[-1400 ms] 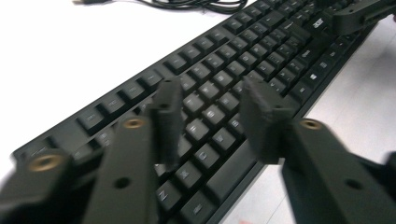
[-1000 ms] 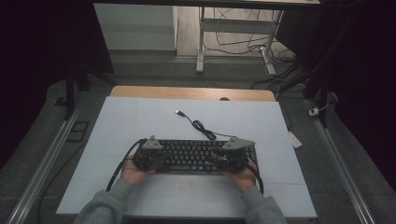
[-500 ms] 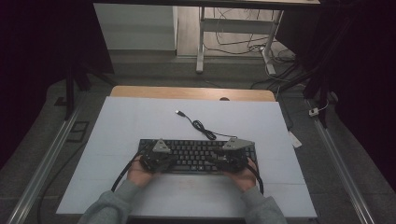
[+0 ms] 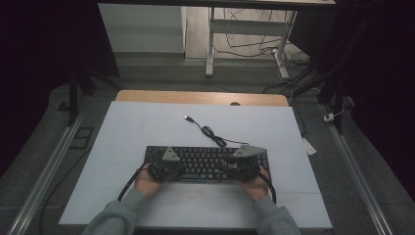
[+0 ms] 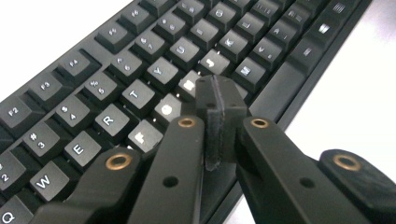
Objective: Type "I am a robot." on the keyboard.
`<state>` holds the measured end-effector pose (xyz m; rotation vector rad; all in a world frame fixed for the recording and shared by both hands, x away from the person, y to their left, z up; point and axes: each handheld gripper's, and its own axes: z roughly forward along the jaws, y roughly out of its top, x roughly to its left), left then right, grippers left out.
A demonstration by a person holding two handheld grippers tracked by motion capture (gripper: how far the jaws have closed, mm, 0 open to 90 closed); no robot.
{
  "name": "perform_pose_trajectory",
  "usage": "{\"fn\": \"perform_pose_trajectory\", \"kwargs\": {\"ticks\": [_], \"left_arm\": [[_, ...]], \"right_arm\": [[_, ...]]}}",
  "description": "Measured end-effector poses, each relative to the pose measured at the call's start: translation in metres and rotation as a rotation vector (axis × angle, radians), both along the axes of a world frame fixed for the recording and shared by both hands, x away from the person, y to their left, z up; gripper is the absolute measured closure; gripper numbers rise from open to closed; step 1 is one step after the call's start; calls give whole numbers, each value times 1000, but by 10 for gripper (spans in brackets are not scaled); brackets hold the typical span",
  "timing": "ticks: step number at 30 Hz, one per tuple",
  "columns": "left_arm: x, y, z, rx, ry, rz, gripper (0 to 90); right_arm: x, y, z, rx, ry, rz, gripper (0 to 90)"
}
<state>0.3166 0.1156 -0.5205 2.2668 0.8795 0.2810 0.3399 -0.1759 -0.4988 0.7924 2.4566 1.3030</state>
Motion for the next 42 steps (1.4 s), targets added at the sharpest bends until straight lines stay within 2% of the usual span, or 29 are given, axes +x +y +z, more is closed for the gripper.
{"fn": "perform_pose_trajectory", "kwargs": {"ticks": [5,9,11,16,24,31,35,42], "left_arm": [[-1,1,2,-8,-7,3,889],[-1,5,7,-37,-22,12,887],[-2,9,11,-66,-25,20,866],[-6,19,22,-126,-38,45,752],[-13,34,34,-163,-46,75,519],[-18,47,39,-182,-44,92,398],[-21,53,39,-170,-37,95,339],[-24,64,35,-167,-24,113,305]], "right_arm": [[0,0,0,3,0,2,558],[0,0,0,-3,-1,0,557],[0,0,0,-2,-1,-1,555],[0,0,0,-1,-3,1,554],[0,0,0,0,0,-2,550],[0,0,0,-1,0,-4,548],[0,-1,1,0,-1,-2,547],[0,-1,1,1,-2,-5,542]]}}
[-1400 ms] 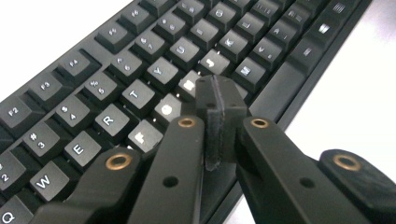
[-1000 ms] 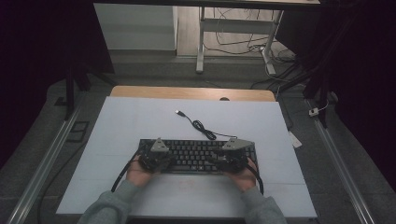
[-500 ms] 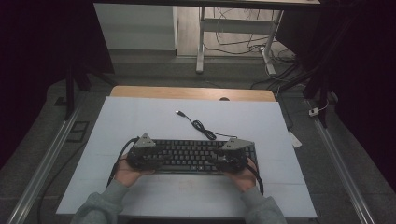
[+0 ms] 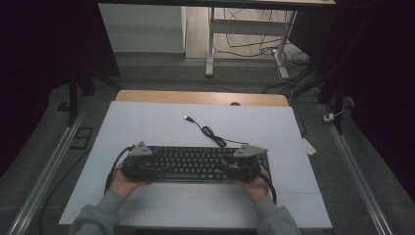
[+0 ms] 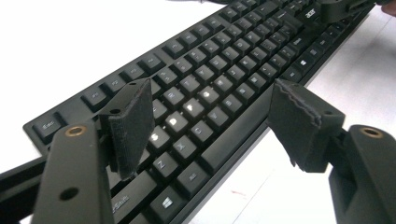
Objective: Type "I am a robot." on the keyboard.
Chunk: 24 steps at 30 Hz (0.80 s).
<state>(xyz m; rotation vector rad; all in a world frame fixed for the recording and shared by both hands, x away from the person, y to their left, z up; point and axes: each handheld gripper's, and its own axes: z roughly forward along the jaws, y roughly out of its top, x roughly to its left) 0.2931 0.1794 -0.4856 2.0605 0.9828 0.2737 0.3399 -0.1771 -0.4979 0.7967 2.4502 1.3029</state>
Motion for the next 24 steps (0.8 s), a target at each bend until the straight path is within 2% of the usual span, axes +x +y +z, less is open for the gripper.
{"fn": "perform_pose_trajectory", "kwargs": {"ticks": [18,24], "left_arm": [[1,3,-1,-14,11,11,259],[2,2,-2,-4,11,8,252]], "right_arm": [[1,-1,3,11,-14,-4,538],[1,2,7,16,-19,0,535]]}}
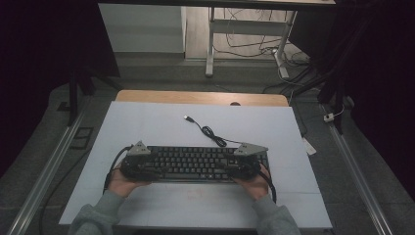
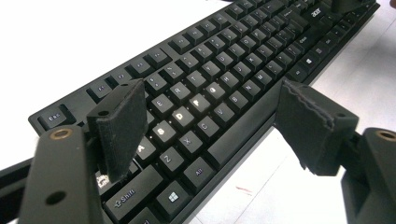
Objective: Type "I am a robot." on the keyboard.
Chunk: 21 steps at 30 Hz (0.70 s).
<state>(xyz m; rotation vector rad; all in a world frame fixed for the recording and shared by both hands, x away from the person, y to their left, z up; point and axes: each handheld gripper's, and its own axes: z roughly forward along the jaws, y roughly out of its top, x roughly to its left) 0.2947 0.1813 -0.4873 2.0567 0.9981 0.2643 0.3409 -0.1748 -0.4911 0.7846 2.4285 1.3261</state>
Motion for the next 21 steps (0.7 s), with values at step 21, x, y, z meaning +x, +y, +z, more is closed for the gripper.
{"fn": "perform_pose_trajectory", "kwargs": {"ticks": [21], "left_arm": [[1,-2,-3,29,4,0,249]], "right_arm": [[10,29,9,-25,-1,56,803]]}}
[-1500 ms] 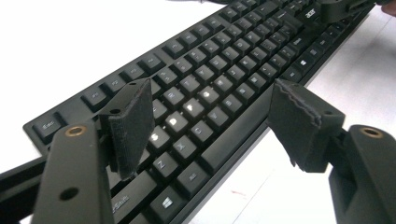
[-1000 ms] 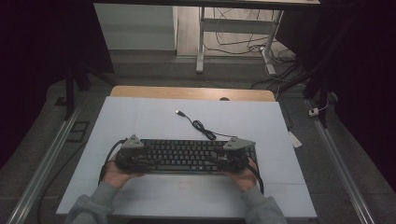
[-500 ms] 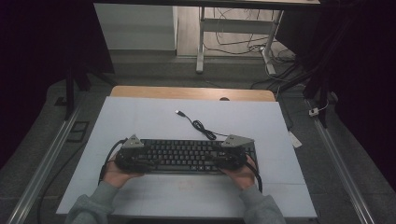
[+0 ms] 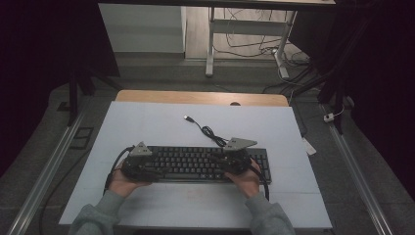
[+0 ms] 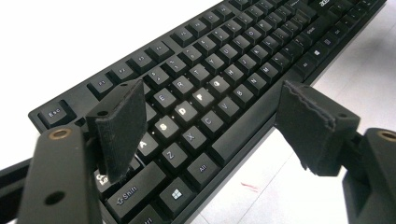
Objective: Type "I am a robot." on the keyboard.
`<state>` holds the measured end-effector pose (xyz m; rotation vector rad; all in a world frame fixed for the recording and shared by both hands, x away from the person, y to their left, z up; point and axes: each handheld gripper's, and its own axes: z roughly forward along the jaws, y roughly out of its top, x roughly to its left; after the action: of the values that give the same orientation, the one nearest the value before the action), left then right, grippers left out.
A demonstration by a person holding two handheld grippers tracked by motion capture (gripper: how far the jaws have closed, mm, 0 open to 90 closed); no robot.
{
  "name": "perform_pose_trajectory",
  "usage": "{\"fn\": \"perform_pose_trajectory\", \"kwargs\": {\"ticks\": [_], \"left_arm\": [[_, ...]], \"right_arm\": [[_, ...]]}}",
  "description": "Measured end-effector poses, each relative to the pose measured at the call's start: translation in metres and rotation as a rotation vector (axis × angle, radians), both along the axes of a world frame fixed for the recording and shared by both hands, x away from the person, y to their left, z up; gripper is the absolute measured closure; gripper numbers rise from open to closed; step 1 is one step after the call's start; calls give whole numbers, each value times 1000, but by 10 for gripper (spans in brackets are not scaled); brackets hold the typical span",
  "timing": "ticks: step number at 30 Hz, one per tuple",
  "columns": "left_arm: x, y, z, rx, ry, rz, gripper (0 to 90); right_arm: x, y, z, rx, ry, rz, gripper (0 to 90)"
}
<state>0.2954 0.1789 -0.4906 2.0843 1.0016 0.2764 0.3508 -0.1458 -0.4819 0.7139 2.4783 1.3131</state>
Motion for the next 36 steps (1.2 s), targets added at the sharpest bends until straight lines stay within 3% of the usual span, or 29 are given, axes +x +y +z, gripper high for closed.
{"fn": "perform_pose_trajectory", "kwargs": {"ticks": [3,16,36], "left_arm": [[0,0,0,1,1,-2,249],[0,-1,-1,7,4,-4,248],[0,-1,-2,6,9,-2,252]], "right_arm": [[2,5,-2,-28,11,7,894],[18,32,-19,-107,60,6,895],[25,47,-29,-121,66,10,893]]}}
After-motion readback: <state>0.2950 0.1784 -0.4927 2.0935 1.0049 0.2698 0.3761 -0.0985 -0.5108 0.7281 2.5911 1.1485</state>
